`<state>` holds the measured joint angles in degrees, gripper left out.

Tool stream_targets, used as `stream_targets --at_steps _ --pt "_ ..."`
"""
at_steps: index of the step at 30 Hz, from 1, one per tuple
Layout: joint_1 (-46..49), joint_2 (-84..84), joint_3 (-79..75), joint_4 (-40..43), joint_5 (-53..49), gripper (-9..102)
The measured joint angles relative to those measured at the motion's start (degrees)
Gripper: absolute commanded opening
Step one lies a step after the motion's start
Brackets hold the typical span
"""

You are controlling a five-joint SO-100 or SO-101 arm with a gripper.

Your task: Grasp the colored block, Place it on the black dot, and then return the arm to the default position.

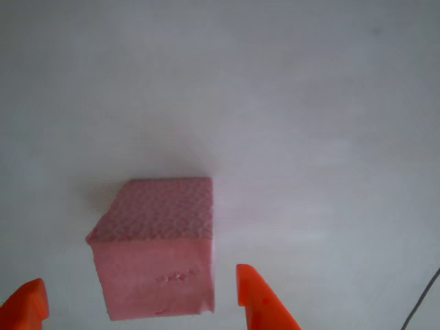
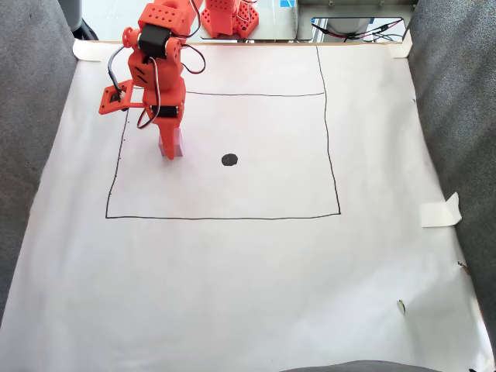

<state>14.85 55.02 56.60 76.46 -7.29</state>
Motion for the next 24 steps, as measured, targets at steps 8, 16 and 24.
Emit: stream_targets --at_steps 8,16,24 --pt "0.0 0.0 0.0 0.0 0.0 34" --pt "0.0 0.0 0.0 1.1 0.4 21" --pt "0.0 0.0 0.0 0.7 1.2 7"
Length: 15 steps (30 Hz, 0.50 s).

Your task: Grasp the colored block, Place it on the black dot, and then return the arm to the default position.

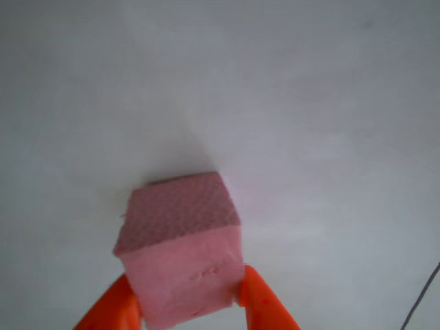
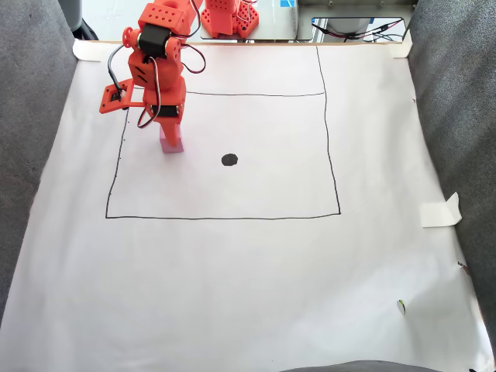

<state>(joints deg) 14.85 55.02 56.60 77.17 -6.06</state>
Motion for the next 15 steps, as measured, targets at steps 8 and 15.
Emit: stream_targets --at_steps 8,15 --pt "0.0 0.0 0.0 -0.4 0.4 0" --pt "-0.1 0.0 0.0 -0.4 0.4 0"
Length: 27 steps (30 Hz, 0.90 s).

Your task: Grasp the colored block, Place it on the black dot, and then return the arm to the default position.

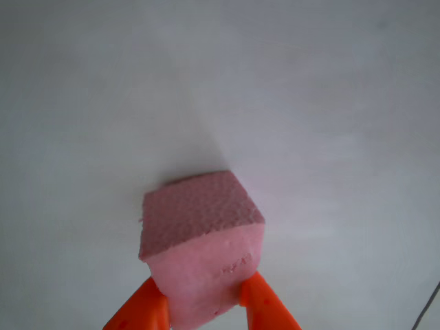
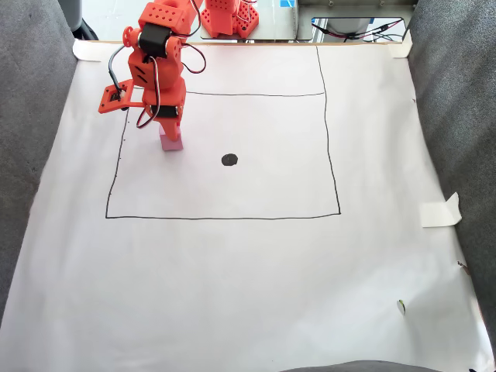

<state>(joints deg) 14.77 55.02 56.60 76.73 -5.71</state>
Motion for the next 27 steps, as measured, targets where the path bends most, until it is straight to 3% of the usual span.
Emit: stream_targets --at_steps 27 --pt "-6.9 11.7 -2.2 8.8 16.3 0"
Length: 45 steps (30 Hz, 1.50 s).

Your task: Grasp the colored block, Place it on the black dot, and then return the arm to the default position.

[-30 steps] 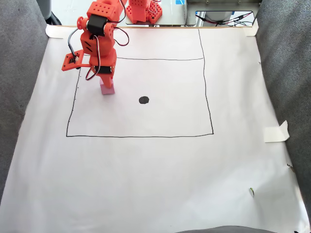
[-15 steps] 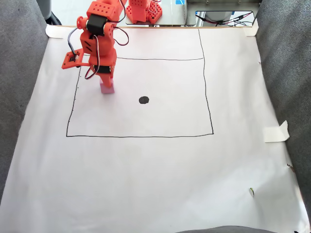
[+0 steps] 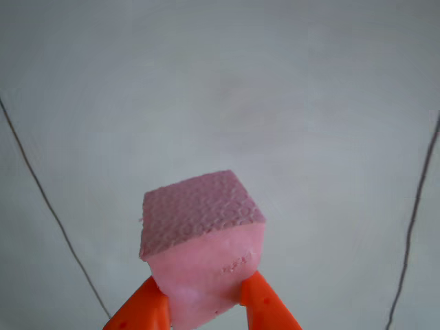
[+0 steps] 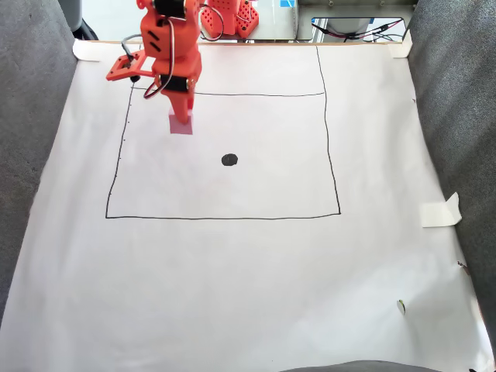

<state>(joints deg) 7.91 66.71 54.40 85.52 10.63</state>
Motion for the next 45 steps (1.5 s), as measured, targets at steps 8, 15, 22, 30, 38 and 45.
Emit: stream_targets --at_steps 8,15,22,30,38,45 --pt "-3.8 0.1 -0.1 4.0 6.8 0" --pt "-7.3 -1.4 -5.2 9.8 11.2 0" --pt "-8.0 -12.0 -16.4 11.4 12.0 0" --pt "-8.6 -20.9 -25.5 6.9 12.0 0" --pt "-12.0 -27.3 -34.2 6.9 13.9 0" --pt "-13.3 -27.5 -34.5 7.4 14.6 0"
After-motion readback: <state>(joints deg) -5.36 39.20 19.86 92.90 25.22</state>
